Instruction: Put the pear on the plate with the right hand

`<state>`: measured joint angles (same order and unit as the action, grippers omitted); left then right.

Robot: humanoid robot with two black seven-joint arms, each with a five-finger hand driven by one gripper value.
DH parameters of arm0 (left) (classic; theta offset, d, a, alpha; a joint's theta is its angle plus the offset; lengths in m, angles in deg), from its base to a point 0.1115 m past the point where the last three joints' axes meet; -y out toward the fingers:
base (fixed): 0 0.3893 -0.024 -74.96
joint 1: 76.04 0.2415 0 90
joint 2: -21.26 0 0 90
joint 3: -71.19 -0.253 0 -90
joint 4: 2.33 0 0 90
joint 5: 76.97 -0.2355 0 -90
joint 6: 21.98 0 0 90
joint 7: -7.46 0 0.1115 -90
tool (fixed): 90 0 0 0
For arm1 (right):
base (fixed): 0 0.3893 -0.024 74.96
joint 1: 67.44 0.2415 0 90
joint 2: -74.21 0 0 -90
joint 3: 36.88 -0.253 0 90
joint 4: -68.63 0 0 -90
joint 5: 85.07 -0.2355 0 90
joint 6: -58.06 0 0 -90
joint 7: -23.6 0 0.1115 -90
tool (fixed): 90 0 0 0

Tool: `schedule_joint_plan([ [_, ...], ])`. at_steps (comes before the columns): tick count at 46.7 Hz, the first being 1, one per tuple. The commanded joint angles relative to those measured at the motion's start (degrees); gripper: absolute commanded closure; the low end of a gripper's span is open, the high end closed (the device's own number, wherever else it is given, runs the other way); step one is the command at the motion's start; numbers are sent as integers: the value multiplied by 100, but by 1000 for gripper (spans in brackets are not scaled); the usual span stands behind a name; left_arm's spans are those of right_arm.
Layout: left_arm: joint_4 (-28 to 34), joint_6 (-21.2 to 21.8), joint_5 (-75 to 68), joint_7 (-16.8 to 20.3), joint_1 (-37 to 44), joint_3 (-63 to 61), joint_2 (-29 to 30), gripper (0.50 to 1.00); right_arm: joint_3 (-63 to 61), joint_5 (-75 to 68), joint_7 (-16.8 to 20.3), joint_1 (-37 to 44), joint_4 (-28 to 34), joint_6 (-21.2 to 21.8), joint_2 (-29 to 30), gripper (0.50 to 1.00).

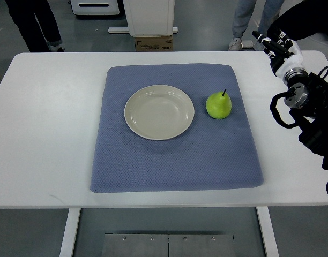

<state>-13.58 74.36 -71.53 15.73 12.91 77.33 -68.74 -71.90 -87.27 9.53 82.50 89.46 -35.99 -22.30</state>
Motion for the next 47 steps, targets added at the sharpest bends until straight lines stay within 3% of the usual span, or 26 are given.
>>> schedule_joint_plan([
  [1,0,-10,0,0,35,1,0,500,170,0,1,9,0,9,0,500],
  [47,0,-1,0,0,26,1,0,500,646,0,1,44,-8,9,0,500],
])
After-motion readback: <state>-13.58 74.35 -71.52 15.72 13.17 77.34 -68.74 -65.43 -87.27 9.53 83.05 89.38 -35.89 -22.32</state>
